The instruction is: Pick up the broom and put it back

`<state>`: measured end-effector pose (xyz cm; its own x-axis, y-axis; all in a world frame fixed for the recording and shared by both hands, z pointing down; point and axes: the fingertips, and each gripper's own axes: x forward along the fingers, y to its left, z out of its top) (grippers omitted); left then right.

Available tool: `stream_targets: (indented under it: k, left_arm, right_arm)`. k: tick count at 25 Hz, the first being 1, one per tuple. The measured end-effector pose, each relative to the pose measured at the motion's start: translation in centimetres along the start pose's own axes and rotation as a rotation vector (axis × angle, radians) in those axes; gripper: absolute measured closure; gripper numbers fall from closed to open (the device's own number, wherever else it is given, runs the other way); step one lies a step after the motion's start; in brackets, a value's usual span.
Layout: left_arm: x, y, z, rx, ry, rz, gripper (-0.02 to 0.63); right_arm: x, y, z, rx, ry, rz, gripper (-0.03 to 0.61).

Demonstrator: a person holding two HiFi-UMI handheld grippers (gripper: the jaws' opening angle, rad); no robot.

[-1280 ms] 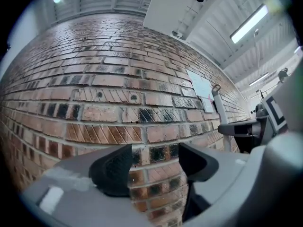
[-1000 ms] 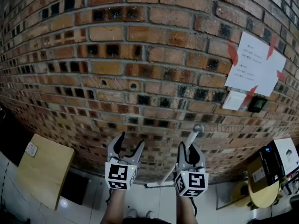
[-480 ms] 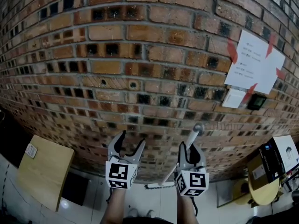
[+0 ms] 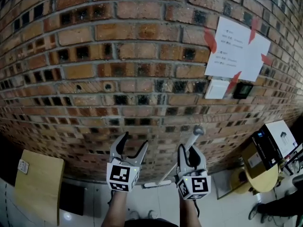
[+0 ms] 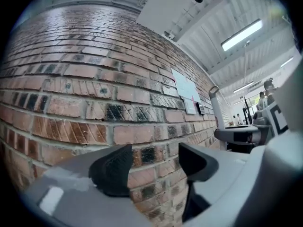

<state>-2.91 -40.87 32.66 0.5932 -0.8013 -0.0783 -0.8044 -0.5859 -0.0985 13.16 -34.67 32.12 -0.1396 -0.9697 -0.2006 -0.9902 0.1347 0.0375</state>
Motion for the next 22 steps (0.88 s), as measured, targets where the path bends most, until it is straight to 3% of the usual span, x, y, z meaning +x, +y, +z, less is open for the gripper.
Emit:
stream_targets:
  k: [13, 18, 22]
  left_arm:
    - [5.9, -12.1, -0.7, -0.003, 0.016, -0.314, 0.291]
    - [7.4, -18.0, -1.9, 0.014, 0.032, -0.478, 0.291]
    - [7.6, -22.0, -3.2, 0.038, 0.067, -0.600, 0.291]
  right_arm:
    - [-7.5, -10.8, -2.0, -0.034, 0.048, -0.235, 0.472]
    - [-12.2, -17.1, -2.3, -0.036, 0.046, -0.273, 0.472]
    - [-15.9, -21.1, -3.2, 0.000, 0.078, -0.237, 0.472]
